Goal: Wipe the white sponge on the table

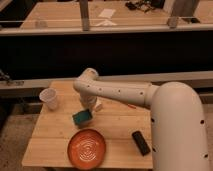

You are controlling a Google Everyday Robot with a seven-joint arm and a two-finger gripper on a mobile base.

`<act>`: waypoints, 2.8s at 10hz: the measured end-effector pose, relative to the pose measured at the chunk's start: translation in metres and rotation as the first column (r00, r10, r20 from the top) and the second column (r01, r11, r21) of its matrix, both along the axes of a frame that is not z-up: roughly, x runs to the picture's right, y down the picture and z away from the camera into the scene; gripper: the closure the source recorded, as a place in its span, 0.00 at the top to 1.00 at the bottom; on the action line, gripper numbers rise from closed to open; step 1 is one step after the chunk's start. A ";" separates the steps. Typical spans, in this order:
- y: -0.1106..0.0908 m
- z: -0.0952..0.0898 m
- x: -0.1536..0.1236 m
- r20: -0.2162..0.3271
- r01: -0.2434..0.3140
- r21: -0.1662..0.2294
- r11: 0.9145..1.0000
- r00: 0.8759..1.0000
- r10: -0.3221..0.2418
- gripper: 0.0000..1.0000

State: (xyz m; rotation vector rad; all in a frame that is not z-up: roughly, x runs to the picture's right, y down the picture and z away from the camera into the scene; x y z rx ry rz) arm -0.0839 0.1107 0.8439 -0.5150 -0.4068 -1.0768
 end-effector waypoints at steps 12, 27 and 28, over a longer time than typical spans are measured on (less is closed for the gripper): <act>-0.001 0.005 -0.003 0.016 0.016 0.003 1.000 1.000 -0.016 0.04; 0.000 0.003 -0.010 0.042 0.039 0.004 0.999 0.998 -0.039 0.04; 0.000 0.003 -0.010 0.043 0.039 0.003 0.999 0.998 -0.040 0.04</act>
